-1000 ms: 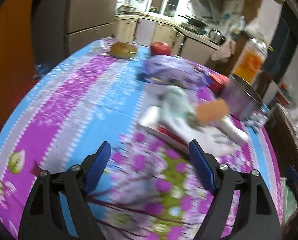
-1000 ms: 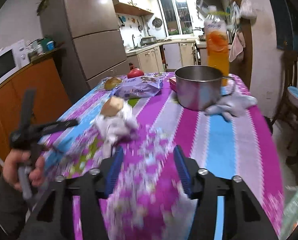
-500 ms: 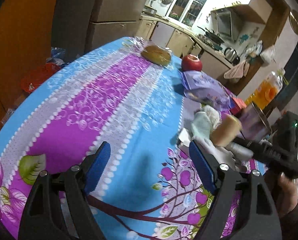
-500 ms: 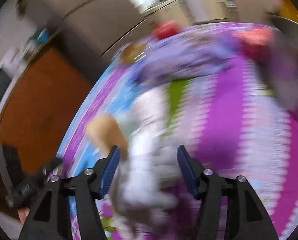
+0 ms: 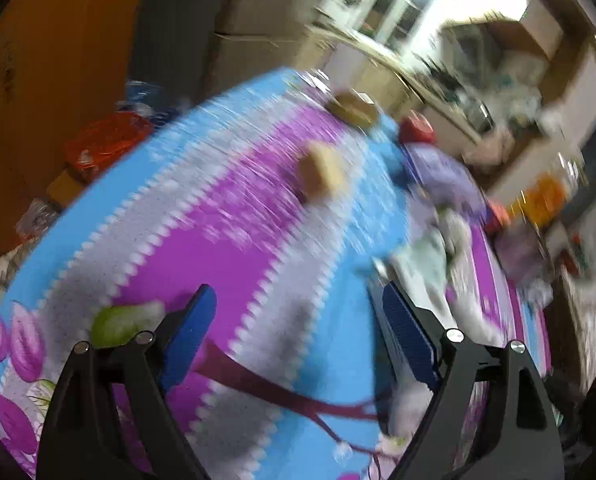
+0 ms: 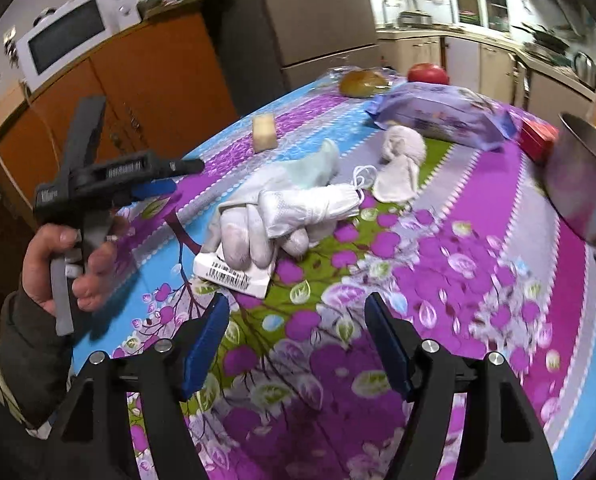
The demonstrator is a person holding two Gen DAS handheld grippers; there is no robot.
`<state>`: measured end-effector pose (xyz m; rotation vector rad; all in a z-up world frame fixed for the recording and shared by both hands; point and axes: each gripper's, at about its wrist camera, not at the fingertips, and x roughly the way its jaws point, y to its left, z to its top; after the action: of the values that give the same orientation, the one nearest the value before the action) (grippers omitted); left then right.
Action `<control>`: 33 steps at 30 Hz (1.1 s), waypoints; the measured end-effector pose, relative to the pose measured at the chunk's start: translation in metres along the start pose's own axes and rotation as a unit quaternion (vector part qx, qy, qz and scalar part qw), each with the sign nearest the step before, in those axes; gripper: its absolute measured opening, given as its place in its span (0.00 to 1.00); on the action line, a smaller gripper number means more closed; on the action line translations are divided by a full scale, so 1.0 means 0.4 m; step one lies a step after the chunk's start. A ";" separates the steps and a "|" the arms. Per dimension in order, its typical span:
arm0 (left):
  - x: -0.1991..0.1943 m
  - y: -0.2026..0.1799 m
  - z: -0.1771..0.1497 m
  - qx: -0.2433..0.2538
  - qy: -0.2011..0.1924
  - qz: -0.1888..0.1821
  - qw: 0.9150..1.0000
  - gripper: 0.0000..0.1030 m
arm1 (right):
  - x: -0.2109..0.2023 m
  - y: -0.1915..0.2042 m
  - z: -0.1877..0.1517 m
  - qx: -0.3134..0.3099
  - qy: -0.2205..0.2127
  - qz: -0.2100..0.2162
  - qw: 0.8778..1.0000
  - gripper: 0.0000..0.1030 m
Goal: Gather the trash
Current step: 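Move both open tools back toward the white gloves on the table, then grasp a white glove with the left tool while the right tool grasps another glove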
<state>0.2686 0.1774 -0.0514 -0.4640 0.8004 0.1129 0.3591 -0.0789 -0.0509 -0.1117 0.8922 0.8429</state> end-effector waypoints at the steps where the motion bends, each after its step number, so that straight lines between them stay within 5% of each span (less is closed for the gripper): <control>1: 0.007 -0.028 -0.011 0.026 0.013 -0.014 0.999 0.79 | -0.007 0.002 -0.020 0.005 -0.003 0.003 1.000 0.69; 7: 0.027 -0.138 -0.058 0.117 0.050 -0.069 0.990 0.78 | 0.019 0.008 -0.060 0.021 0.003 0.015 1.000 0.69; 9: 0.029 -0.142 -0.068 0.125 0.059 -0.074 0.988 0.70 | 0.031 0.011 -0.072 0.025 0.000 0.018 1.000 0.69; 14: -0.042 -0.129 -0.128 0.174 0.040 -0.058 0.982 0.70 | 0.001 0.000 -0.109 0.042 -0.021 0.024 0.999 0.69; 18: -0.025 -0.131 -0.178 0.212 0.060 -0.029 0.975 0.60 | 0.011 0.013 -0.113 0.038 -0.018 0.025 0.999 0.69; 26: -0.001 -0.163 -0.173 0.213 0.057 -0.044 0.974 0.57 | 0.005 -0.002 -0.100 0.092 -0.027 0.035 0.995 0.69; 28: -0.001 -0.162 -0.171 0.206 0.054 -0.050 0.976 0.43 | 0.008 -0.021 -0.093 0.119 -0.030 0.036 0.992 0.69; 30: 0.003 -0.161 -0.172 0.201 0.055 -0.056 0.976 0.18 | 0.015 -0.031 -0.081 0.139 -0.032 0.036 0.989 0.69; 33: -0.007 -0.157 -0.179 0.200 0.043 -0.052 0.977 0.09 | 0.027 -0.033 -0.055 0.154 -0.035 0.031 0.987 0.65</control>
<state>0.2358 0.0896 -0.0701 -0.1287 0.8576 -0.1661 0.3579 -0.0906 -0.0761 0.2148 0.9533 0.7531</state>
